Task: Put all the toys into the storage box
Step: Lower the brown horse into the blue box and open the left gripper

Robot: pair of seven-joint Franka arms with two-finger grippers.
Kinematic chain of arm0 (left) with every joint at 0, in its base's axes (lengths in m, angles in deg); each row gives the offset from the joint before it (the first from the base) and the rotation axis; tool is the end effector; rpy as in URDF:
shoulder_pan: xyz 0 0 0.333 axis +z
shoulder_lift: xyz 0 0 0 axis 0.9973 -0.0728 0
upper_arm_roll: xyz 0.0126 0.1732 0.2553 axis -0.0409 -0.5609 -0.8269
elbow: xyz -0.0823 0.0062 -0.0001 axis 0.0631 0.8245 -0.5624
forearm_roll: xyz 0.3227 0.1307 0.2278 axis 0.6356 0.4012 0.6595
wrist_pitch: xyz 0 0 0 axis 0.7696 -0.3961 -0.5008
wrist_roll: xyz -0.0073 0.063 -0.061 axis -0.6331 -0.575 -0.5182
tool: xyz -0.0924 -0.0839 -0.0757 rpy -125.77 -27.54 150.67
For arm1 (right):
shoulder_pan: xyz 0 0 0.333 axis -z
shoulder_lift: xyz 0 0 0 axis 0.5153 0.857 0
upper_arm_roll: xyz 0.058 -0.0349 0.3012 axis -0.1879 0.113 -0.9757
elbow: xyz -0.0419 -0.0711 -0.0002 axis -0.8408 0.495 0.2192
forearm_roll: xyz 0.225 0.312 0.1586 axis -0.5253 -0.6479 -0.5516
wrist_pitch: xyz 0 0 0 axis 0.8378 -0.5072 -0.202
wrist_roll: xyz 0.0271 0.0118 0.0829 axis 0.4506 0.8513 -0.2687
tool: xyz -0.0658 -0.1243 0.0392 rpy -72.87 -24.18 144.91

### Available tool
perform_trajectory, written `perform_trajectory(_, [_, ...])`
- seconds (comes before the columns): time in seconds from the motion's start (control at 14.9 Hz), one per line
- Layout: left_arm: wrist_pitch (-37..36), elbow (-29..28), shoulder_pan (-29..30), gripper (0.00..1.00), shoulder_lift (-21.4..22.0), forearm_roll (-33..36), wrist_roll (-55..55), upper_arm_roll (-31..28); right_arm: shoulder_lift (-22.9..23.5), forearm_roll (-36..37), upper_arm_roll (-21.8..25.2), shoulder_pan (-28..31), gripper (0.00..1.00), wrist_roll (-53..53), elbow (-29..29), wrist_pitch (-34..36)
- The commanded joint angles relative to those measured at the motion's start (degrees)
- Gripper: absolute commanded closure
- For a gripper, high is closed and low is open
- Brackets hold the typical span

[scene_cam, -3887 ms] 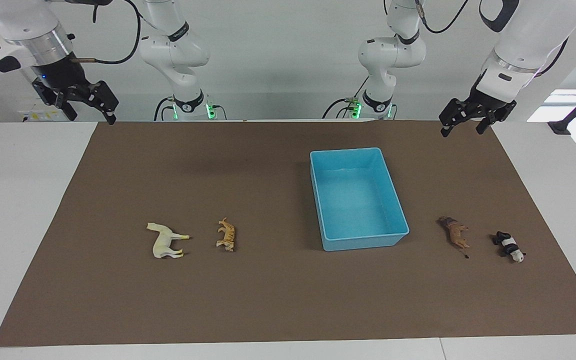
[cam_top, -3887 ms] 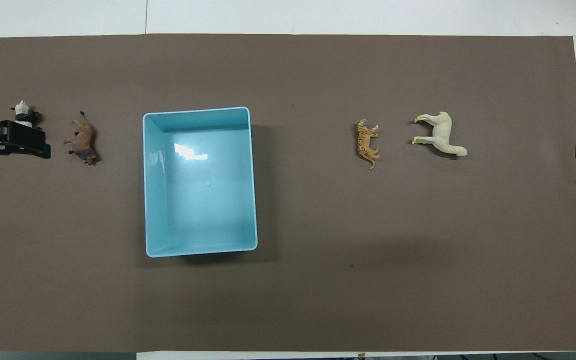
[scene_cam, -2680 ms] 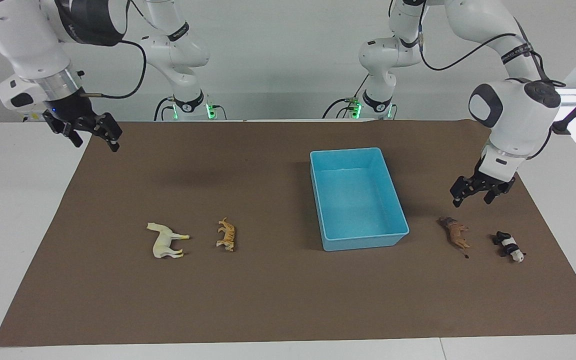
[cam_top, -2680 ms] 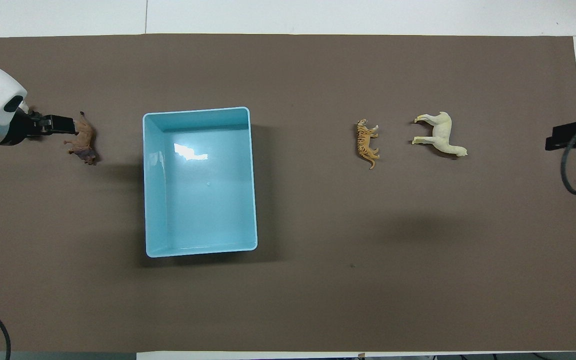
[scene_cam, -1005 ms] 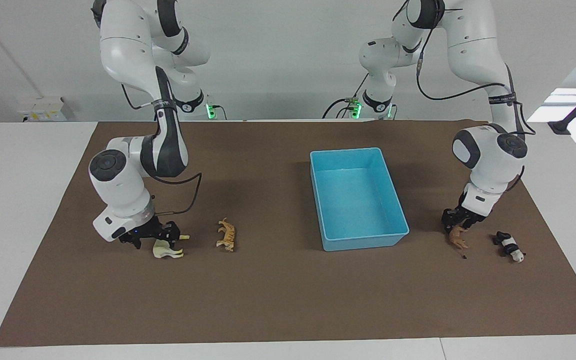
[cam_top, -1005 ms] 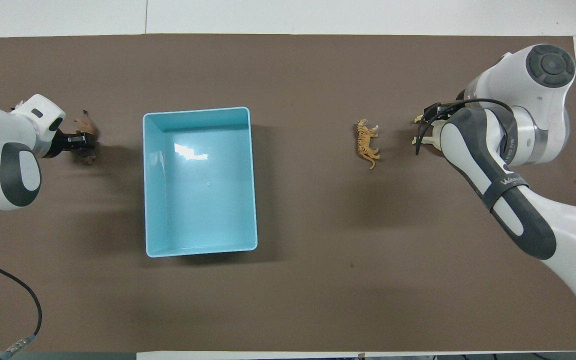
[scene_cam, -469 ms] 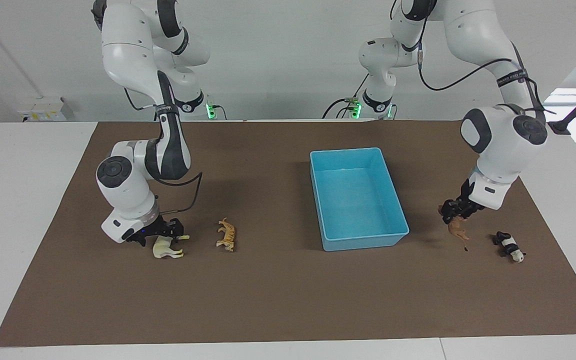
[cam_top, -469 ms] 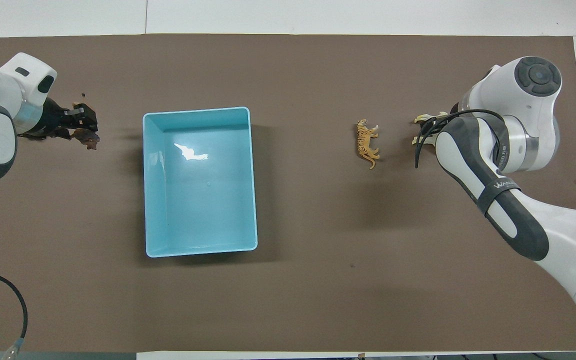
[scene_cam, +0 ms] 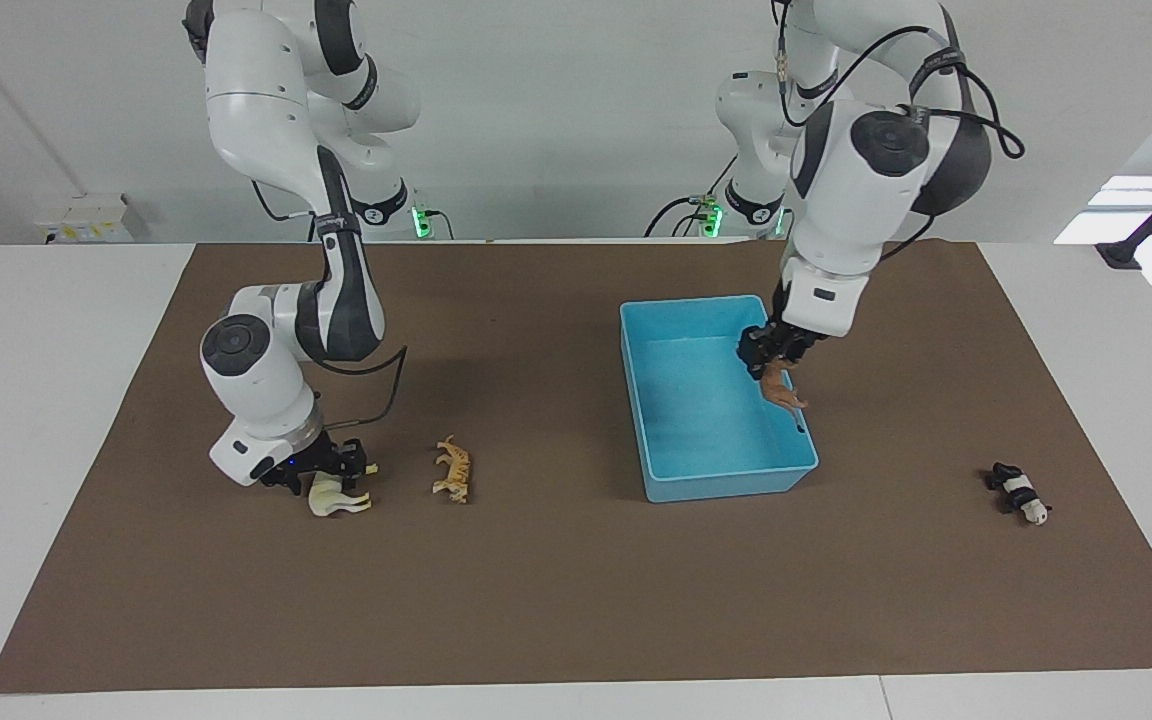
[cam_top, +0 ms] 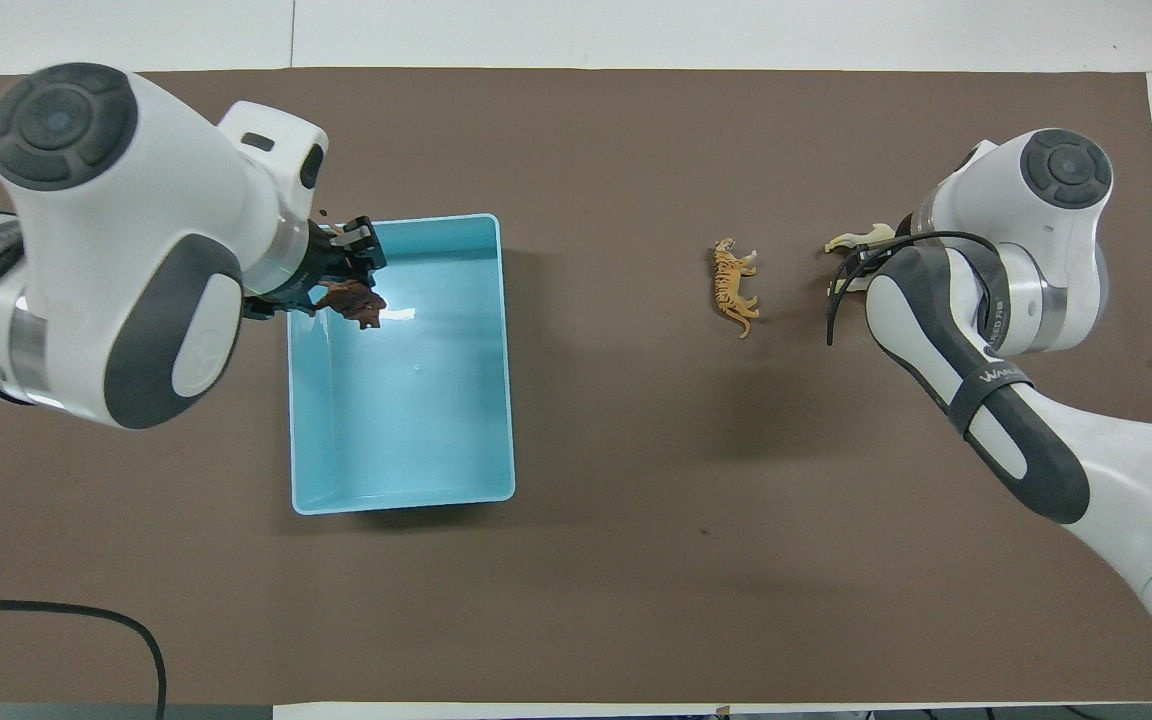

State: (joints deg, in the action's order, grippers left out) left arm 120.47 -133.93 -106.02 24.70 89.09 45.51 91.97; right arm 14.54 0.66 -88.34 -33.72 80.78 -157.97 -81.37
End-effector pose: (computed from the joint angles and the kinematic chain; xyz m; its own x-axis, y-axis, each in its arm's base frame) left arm 0.5905 -0.2430 0.4453 0.9439 0.3303 0.0060 0.3300 -0.9435 0.0295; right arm 0.6748 0.0172 0.2315 0.9924 0.1182 0.0337 0.1170 -0.9925 0.0367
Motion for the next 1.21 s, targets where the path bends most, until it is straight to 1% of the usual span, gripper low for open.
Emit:
perform_trajectory(0.0, [9.51, -11.08, -1.34, 0.66, 4.05, 0.09, -0.56, -0.91, -0.84, -0.12, -0.26, 0.24, 1.00, 1.00, -1.69, -1.84])
perform_trajectory(0.07, [12.59, -14.17, -1.34, 0.66, 5.03, 0.09, -0.38, -0.91, -0.84, -0.12, -0.26, 0.24, 1.00, 1.08, -1.69, -2.10])
perform_trajectory(0.13, [13.93, -15.68, -1.34, 0.66, 5.30, 0.09, -0.38, -0.91, -0.84, -0.12, -0.26, 0.07, 1.00, 0.91, -1.52, -2.19])
perform_trajectory(0.27, [15.17, -16.48, -1.51, 0.65, 4.34, 0.09, -0.47, -0.91, -0.93, -0.12, -0.17, -1.77, 1.00, 0.64, 0.05, -1.06])
perform_trajectory(0.34, [14.56, -17.00, -1.51, 0.61, 4.51, 0.09, -0.38, -0.91, -1.01, -0.12, -0.17, -2.56, 1.00, -0.40, 1.28, 0.34])
perform_trajectory(0.4, [13.86, -17.44, -1.60, 0.59, 4.77, 0.09, -0.47, -0.91, -1.36, 0.23, -0.09, -3.79, 1.00, -2.41, 3.56, 3.23])
perform_trajectory(0.47, [13.25, -18.23, -2.38, 0.58, 5.21, 0.09, -0.47, -0.91, -2.06, 0.58, -0.09, -5.37, 1.00, -4.43, 6.80, 8.04])
perform_trajectory(0.54, [13.06, -18.59, -3.18, 0.56, 5.30, 0.09, -0.47, -0.91, -2.24, 0.58, 0.00, -7.21, 1.00, -6.89, 11.18, 13.83])
perform_trajectory(0.6, [13.06, -18.50, -3.18, 0.34, 5.30, 0.09, -0.47, -0.91, -2.16, 0.50, -0.08, -8.62, 1.00, -9.87, 15.84, 19.46])
perform_trajectory(0.67, [13.06, -18.07, -3.10, 0.00, 5.22, 0.09, -0.47, -0.91, -1.98, 0.41, -0.09, -9.77, 1.00, -12.69, 19.28, 23.60])
perform_trajectory(0.8, [12.63, -16.58, -2.66, 0.00, 5.21, 0.09, -0.47, -1.26, -2.42, -0.12, -0.09, -11.79, 1.00, -16.66, 21.94, 27.50])
perform_trajectory(0.87, [10.88, -14.92, -2.22, 0.00, 5.22, 0.09, -0.47, -1.69, -2.77, -0.21, -0.26, -12.32, 1.00, -18.15, 22.56, 28.56])
perform_trajectory(1.01, [4.48, -10.18, 0.58, 0.00, 5.22, 1.04, 1.71, -1.87, -4.18, -0.38, -0.26, -13.47, 1.00, -19.66, 22.65, 29.53])
perform_trajectory(1.14, [0.25, -6.83, 3.83, 0.00, 5.30, 5.43, 5.76, -1.87, -4.53, -1.43, -0.52, -13.82, 1.00, -20.71, 22.74, 30.41])
